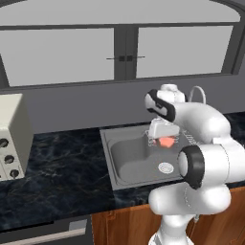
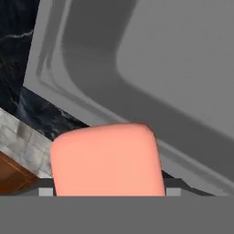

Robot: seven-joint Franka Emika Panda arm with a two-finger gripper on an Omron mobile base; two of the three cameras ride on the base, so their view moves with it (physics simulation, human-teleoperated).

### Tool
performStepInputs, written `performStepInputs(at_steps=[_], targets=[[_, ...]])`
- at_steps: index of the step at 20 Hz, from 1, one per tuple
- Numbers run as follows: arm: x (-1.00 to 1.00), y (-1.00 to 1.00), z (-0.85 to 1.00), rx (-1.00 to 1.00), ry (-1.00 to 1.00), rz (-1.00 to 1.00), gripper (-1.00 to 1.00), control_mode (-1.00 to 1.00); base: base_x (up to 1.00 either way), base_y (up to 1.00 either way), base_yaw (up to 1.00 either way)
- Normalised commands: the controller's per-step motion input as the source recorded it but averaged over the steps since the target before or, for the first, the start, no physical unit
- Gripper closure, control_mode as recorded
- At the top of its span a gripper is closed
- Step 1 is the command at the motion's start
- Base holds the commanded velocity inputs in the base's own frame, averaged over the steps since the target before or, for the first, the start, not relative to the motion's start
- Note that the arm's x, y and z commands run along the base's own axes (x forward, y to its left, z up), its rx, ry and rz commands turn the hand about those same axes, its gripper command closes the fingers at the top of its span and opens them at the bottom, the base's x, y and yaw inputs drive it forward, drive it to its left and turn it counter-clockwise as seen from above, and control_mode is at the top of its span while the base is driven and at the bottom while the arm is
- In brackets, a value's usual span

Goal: Pick up the bar soap and soap dispenser from the sink, and place them back in the cabinet, and close the cabinet doors.

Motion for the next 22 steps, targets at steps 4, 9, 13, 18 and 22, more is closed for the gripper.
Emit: performStepInputs(at_steps=[4, 9, 13, 18, 22], targets=[[-0.22, 0.0, 0.56, 0.04, -0.4, 0.0, 1.0, -1.0, 0.0, 0.0, 0.0], [-0.2, 0.0, 0.52, 0.0, -0.28, -0.01, 1.0, -1.0, 0.0, 0.0, 0.0], [-0.19, 0.0, 0.4, 0.0, -0.13, -0.12, 1.0, -1.0, 0.0, 0.0, 0.0], [-0.2, 0.0, 0.27, 0.0, -0.01, -0.27, 1.0, -1.0, 0.0, 0.0, 0.0], [-0.22, -0.03, 0.24, 0.0, -0.01, -0.29, 1.0, -1.0, 0.0, 0.0, 0.0]])
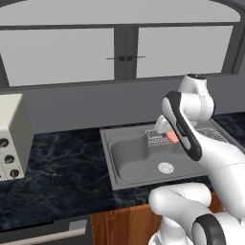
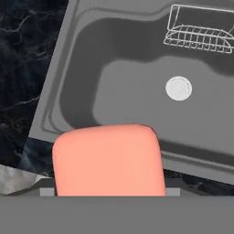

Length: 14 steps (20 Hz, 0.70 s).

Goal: Pick up the bar soap and soap dispenser from the sink, and place them back in the cabinet, and close the cabinet doors.

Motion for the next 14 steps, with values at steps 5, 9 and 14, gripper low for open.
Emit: performStepInputs(at_steps=[5, 9, 14], targets=[[-0.2, -0.04, 0.27, 0.0, 0.0, -0.21, 1.0, -1.0, 0.0, 0.0, 0.0], [-0.23, -0.05, 0.12, 0.0, -0.02, -0.15, 1.0, -1.0, 0.0, 0.0, 0.0], [-0.32, -0.11, 0.06, 0.0, -0.07, -0.08, 1.0, -1.0, 0.0, 0.0, 0.0]])
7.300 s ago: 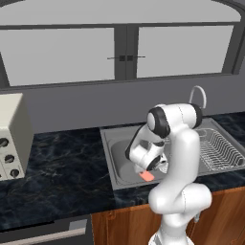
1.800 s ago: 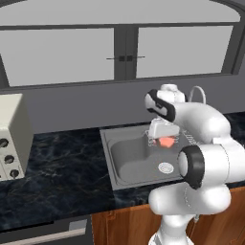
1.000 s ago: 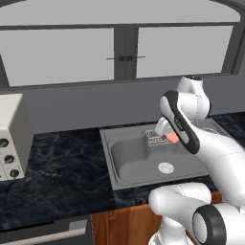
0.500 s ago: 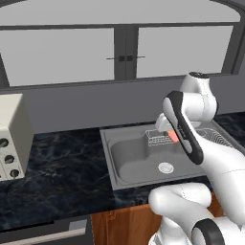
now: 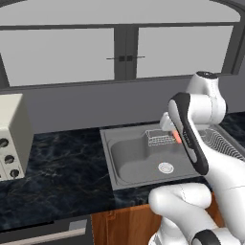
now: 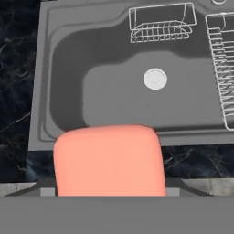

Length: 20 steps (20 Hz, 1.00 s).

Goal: Pick up the bar soap and soap dispenser from the sink, and place them back in the cabinet, and close the cabinet doors.

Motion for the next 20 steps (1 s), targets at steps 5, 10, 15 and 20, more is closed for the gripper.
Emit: performStepInputs(at_steps=[5, 10, 15, 20], targets=[[-0.32, -0.07, 0.01, 0.0, -0.17, -0.03, 1.0, -1.0, 0.0, 0.0, 0.0], [-0.31, -0.02, 0.0, 0.0, -0.2, -0.01, 1.0, -1.0, 0.0, 0.0, 0.0], [-0.22, 0.0, 0.0, -0.03, -0.06, -0.08, 1.0, -1.0, 0.0, 0.0, 0.0], [-0.02, 0.02, 0.0, -0.05, 0.0, -0.08, 1.0, -1.0, 0.0, 0.0, 0.0]])
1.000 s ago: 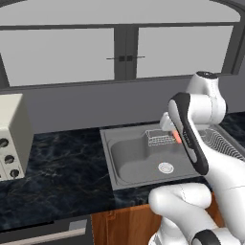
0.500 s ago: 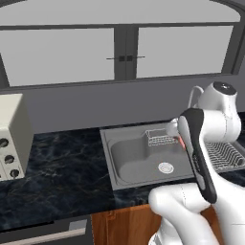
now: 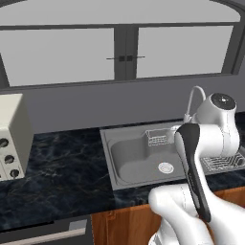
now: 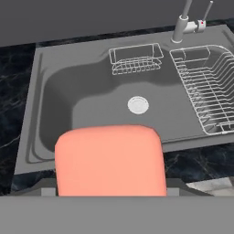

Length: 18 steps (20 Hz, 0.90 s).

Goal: Pick up the bar soap and soap dispenser from the sink, and place them back in the cabinet, and close the cabinet doors.

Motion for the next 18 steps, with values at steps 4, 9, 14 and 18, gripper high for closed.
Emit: performStepInputs(at_steps=[4, 9, 14, 18], targets=[[0.0, 0.0, 0.0, 0.0, 0.0, 0.0, 1.0, -1.0, 0.0, 0.0, 0.0], [0.0, 0.0, 0.0, 0.0, 0.0, 0.0, 1.0, -1.0, 0.0, 0.0, 0.0], [0.0, 0.0, 0.0, 0.0, 0.0, 0.0, 1.0, -1.0, 0.0, 0.0, 0.0], [0.0, 0.0, 0.0, 0.0, 0.0, 0.0, 1.0, 1.0, -0.12, -0.03, 0.0]])
